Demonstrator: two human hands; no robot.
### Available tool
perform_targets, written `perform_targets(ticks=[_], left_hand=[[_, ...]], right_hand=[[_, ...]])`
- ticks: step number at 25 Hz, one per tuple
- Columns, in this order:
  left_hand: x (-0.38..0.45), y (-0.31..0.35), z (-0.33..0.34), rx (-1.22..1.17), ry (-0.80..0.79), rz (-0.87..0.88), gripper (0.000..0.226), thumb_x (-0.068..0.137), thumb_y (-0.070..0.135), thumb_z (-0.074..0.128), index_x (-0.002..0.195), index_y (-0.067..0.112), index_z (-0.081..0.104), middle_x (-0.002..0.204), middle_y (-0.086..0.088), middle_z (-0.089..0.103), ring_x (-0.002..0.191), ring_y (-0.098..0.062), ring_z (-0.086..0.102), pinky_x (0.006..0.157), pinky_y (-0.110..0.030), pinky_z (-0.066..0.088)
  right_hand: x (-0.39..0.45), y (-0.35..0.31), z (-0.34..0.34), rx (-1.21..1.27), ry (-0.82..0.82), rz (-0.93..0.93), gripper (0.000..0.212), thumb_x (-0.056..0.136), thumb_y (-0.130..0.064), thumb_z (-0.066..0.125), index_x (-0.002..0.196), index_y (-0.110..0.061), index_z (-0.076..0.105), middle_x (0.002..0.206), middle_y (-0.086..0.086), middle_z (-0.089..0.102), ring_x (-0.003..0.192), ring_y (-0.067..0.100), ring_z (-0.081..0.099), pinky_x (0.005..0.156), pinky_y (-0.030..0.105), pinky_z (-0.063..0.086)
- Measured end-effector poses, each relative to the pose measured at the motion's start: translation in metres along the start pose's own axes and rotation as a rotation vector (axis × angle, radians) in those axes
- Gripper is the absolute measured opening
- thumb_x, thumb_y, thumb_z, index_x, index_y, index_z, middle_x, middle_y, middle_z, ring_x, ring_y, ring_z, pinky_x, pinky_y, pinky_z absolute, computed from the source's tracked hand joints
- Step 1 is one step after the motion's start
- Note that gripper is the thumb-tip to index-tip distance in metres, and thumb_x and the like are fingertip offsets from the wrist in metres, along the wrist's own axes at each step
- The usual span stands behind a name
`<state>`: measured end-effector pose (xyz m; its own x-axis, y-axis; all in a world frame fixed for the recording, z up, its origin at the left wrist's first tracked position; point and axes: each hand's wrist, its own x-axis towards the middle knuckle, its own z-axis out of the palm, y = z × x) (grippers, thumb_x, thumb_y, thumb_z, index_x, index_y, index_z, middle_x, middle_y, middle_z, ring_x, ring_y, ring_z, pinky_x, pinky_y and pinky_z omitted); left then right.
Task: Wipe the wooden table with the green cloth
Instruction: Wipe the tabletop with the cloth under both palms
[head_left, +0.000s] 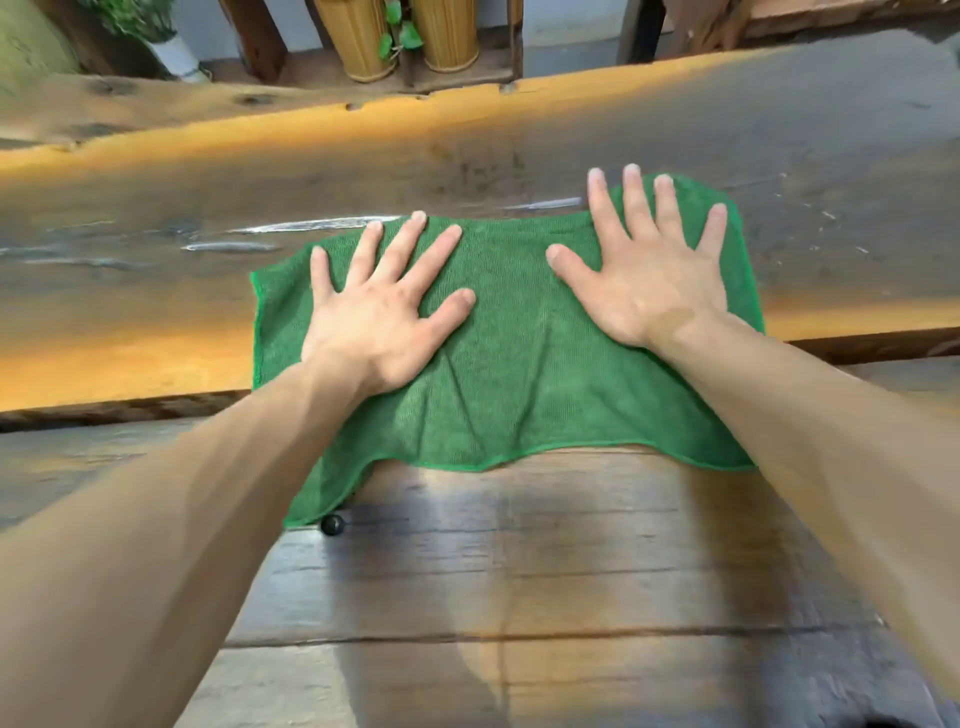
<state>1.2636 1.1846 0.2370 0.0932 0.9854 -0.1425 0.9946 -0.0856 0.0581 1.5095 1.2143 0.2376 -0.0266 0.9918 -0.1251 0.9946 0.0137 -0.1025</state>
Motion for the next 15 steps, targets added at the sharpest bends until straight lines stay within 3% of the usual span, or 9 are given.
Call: perform_targets(ticks=[10,15], left_hand=[[0.204,-0.006,-0.028,-0.031,0.046,-0.006,0.063,0.095,0.073,0.019,0.154,0.057,0.004,0.169,0.018,-0.002,0.156,-0.019,-0.003,0.118,-0.068,-0.007],[0.241,-0.003,-0.03,-0.029,0.093,-0.027,0.065,0.093,0.073,0.021,0.155,0.056,0.011,0.169,0.012,0.007,0.156,-0.022,0.003,0.118,-0.068,-0.005]], right_hand=[[0.175,-0.004,-0.023,-0.016,0.007,0.053,0.078,0.093,-0.078,0.014,0.159,-0.043,-0.007,0.169,-0.004,-0.011,0.155,0.023,-0.009,0.119,0.065,-0.007],[0.212,0.002,-0.025,-0.015,0.038,0.065,0.076,0.091,-0.078,0.016,0.158,-0.047,-0.004,0.17,-0.001,-0.005,0.156,0.024,-0.004,0.119,0.066,-0.005]])
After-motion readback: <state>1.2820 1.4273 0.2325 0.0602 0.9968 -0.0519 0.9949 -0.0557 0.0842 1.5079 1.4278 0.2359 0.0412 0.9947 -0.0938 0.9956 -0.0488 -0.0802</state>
